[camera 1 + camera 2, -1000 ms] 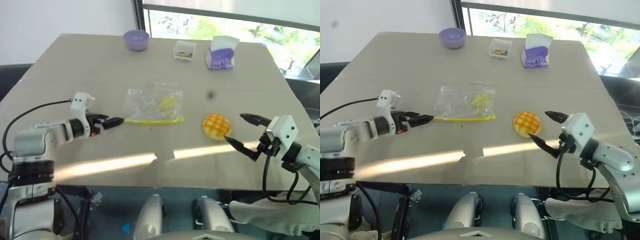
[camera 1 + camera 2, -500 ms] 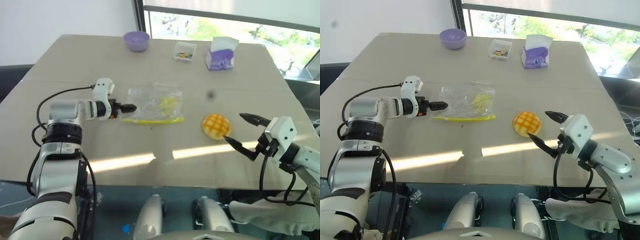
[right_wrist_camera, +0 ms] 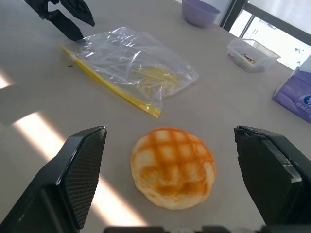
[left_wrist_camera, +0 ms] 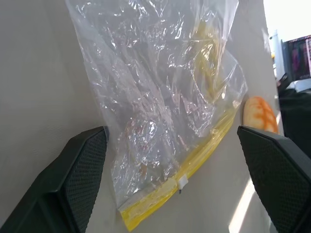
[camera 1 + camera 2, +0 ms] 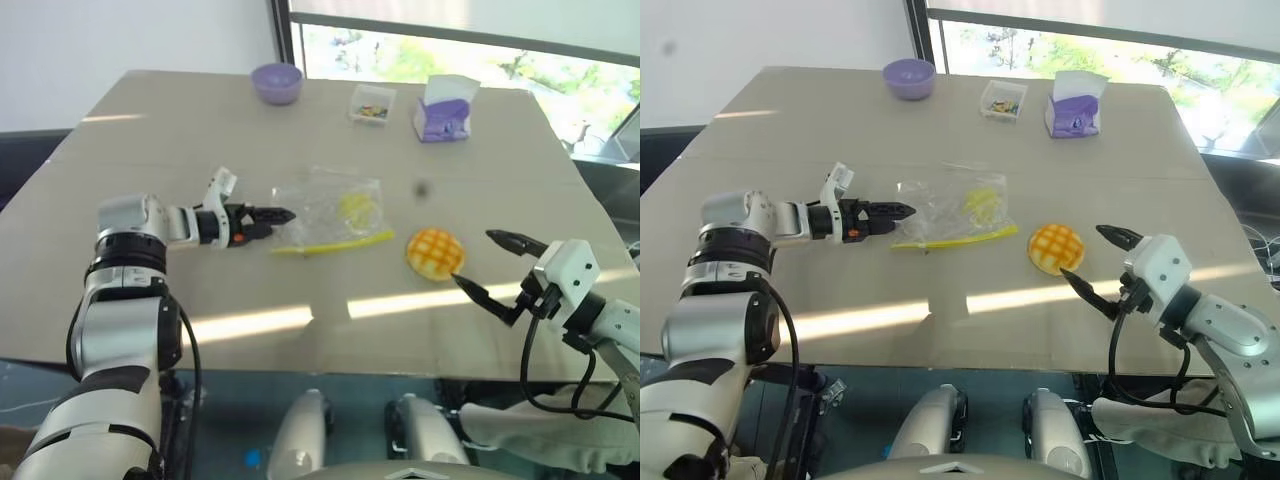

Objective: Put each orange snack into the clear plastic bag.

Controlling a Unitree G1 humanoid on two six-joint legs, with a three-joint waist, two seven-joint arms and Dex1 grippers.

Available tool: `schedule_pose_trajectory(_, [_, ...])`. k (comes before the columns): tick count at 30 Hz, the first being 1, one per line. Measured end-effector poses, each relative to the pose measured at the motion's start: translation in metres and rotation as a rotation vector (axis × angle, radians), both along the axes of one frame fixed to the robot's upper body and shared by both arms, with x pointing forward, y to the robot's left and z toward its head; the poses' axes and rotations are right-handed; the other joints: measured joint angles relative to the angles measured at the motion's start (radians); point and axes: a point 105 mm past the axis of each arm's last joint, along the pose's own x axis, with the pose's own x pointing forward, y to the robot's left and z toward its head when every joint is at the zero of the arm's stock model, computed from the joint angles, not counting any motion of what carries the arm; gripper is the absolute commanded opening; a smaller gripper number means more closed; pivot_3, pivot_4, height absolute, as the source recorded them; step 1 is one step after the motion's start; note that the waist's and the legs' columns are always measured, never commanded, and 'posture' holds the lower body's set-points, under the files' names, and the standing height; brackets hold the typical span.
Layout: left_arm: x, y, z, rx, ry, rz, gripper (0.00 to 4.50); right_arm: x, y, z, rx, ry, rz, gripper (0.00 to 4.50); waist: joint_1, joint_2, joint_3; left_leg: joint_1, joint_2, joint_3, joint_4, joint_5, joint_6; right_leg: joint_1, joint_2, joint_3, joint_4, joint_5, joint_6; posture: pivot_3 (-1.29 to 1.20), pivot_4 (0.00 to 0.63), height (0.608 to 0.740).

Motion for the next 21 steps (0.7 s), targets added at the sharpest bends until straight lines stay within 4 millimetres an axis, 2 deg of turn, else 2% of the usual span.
schedule_pose_trajectory(6, [0.007, -0.023, -0.01, -0.059, -0.003, -0.015, 4.47, 0.0, 0.0, 0.0, 0.0, 0.0, 0.0, 4.5, 0.016, 0.004, -0.009, 0.001, -0.002, -0.001, 0.001, -0.001, 0.001, 0.003, -0.001, -0.001, -0.001, 0.0, 0.0, 0.0, 0.15, 0.74])
schedule_pose_trajectory(13, [0.013, -0.039, -0.017, -0.104, 0.009, -0.004, 4.47, 0.0, 0.0, 0.001, 0.0, -0.002, -0.001, 4.5, 0.024, 0.008, -0.022, 0.002, -0.006, -0.004, 0.001, -0.001, 0.002, 0.005, -0.002, -0.001, -0.002, -0.002, 0.003, 0.0, 0.15, 0.74])
schedule_pose_trajectory(16, [0.016, -0.046, -0.02, -0.102, 0.027, 0.016, 3.53, -0.003, 0.002, 0.001, -0.001, -0.008, 0.002, 4.5, 0.023, 0.009, -0.023, 0.002, -0.006, -0.004, 0.001, -0.001, 0.002, 0.006, -0.002, -0.002, -0.002, -0.002, 0.003, 0.0, 0.15, 0.74])
schedule_pose_trajectory(21, [0.015, -0.051, -0.028, -0.082, 0.078, 0.028, 1.18, -0.005, 0.003, 0.0, 0.004, -0.006, -0.012, 4.5, 0.02, 0.008, -0.022, 0.001, -0.006, -0.004, 0.001, -0.001, 0.003, 0.005, -0.002, -0.002, -0.002, -0.002, 0.003, 0.0, 0.15, 0.74])
